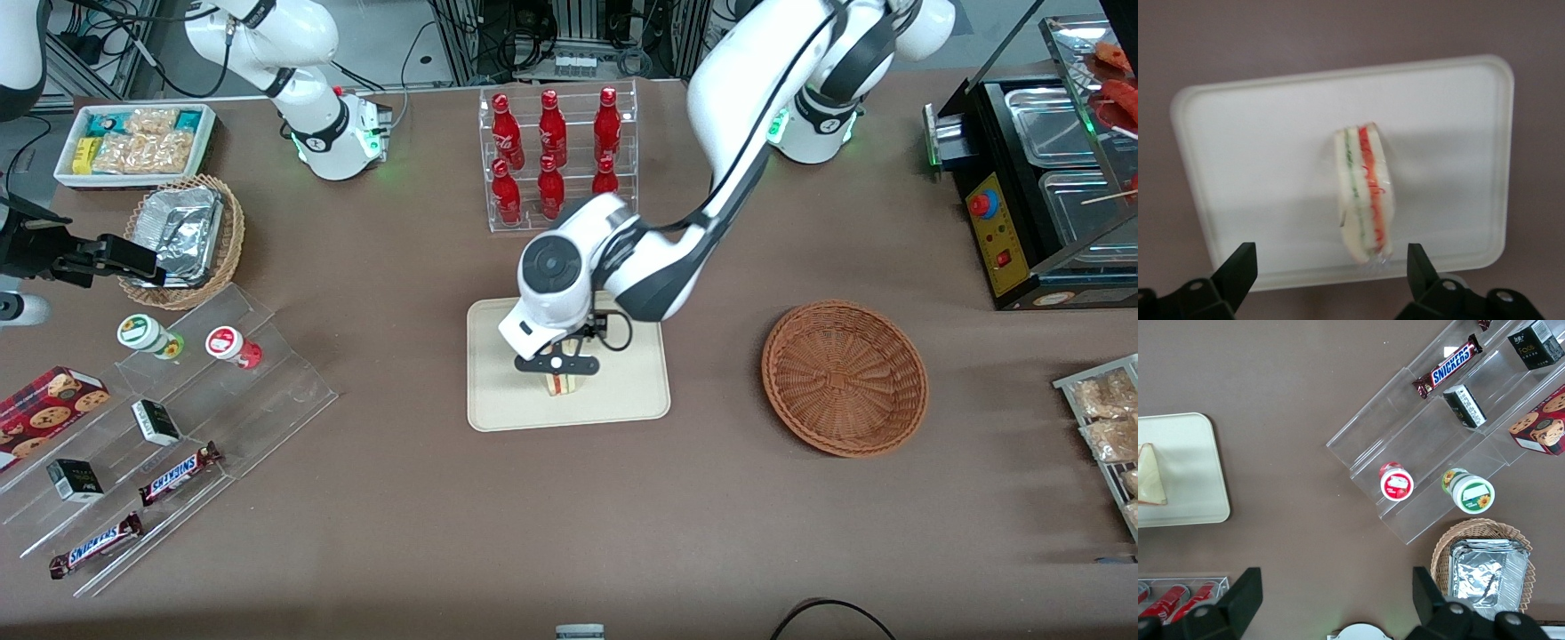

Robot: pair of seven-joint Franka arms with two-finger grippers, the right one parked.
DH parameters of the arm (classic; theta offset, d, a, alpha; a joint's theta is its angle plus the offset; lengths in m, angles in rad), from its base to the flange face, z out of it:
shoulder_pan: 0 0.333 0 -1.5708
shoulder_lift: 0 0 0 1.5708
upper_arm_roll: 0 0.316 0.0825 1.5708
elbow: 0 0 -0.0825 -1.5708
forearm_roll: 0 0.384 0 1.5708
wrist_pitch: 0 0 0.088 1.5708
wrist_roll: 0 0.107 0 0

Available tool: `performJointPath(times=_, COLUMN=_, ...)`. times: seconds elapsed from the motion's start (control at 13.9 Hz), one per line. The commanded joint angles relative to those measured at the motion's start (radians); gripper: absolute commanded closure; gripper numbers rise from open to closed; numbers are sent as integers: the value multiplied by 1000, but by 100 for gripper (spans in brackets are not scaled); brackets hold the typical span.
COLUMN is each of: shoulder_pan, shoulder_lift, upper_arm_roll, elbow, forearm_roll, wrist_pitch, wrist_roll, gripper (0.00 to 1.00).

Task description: Place sandwich from basket to tray

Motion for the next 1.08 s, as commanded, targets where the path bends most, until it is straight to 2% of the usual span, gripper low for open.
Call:
performJointPath(times=0.0, shoulder_pan=67, shoulder_lift=-196, upper_arm_roll=6, elbow=-50, forearm_roll=-13, wrist_pitch=-147, wrist_roll=-14, gripper=0)
performJointPath(times=0.14, shoulder_pan=127, shoulder_lift=-294, upper_arm_roll=6, elbow=-87, forearm_roll=-6, wrist_pitch=-261, wrist_roll=-10, gripper=0)
performJointPath(times=0.36, shoulder_pan=249, shoulder_lift=-505, upper_arm_roll=6, elbow=-292, forearm_roll=-1, wrist_pitch=-274, wrist_roll=44, gripper=0)
performJointPath(times=0.43, shoulder_pan=292, shoulder_lift=-561, upper_arm_roll=6, elbow=-347, forearm_roll=1, wrist_pitch=-277, wrist_roll=126, gripper=0)
performJointPath(times=0.72, shoulder_pan=464, shoulder_lift=-662, upper_arm_roll=8, elbow=-463, forearm_roll=17, wrist_pitch=-275, wrist_roll=358, gripper=0)
performJointPath(times=1.01, shoulder_pan=587, shoulder_lift=-731, upper_arm_roll=8, elbow=-550, forearm_roll=16, wrist_pitch=-257, wrist_roll=536, gripper=0)
